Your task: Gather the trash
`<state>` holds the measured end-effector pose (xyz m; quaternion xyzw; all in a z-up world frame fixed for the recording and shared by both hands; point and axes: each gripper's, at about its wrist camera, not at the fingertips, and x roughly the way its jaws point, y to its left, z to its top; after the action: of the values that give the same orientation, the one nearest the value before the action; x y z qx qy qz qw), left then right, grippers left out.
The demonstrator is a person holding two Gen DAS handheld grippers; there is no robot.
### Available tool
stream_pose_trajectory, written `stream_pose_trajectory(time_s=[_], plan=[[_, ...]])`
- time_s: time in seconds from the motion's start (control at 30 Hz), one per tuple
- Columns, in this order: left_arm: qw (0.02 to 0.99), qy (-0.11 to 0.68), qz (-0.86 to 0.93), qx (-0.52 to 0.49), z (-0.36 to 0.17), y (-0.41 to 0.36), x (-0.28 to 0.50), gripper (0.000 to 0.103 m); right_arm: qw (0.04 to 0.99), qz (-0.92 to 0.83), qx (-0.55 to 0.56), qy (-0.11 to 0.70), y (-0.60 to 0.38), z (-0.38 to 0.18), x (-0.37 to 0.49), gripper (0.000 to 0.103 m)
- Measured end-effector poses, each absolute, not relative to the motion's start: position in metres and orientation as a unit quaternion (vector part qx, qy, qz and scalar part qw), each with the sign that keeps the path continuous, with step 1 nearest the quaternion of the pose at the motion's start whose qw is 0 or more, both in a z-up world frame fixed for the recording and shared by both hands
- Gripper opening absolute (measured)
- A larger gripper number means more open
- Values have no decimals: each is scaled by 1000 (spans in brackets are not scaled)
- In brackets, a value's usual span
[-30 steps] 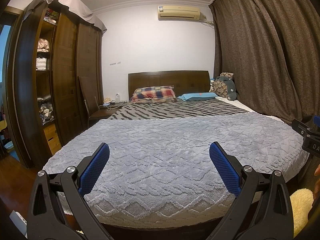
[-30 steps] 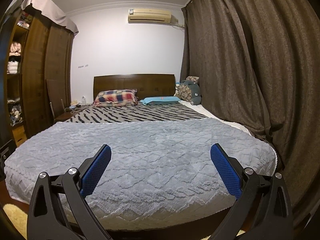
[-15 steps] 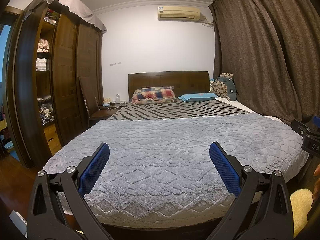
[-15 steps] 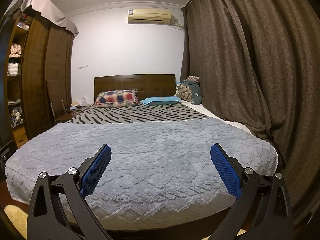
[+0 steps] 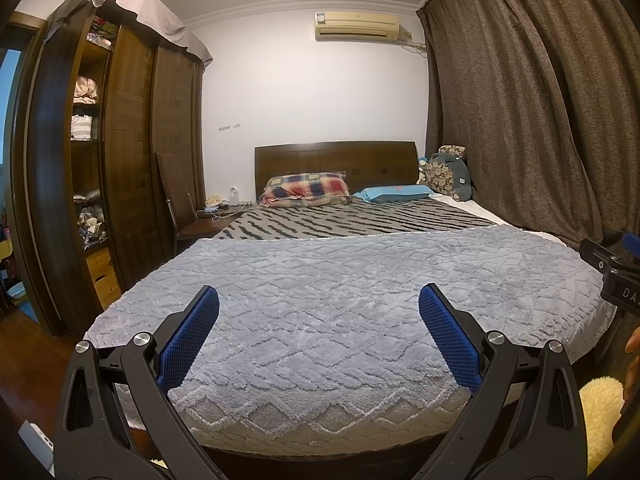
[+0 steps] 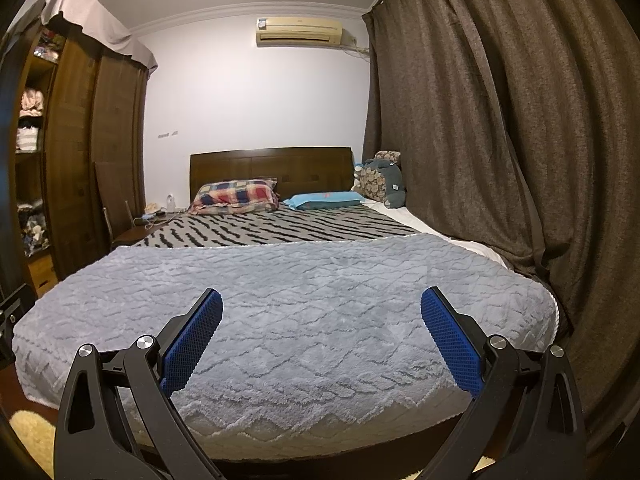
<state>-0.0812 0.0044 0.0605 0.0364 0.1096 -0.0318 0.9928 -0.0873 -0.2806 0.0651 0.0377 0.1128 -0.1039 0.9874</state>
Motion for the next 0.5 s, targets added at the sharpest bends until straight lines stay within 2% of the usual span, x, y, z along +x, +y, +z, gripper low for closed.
stream_pose_trajectory(time_s=[0.5], plan=[[992,111,-35,38,59,0,-81,95,988,-99,39,115,-278,66,-88,100]])
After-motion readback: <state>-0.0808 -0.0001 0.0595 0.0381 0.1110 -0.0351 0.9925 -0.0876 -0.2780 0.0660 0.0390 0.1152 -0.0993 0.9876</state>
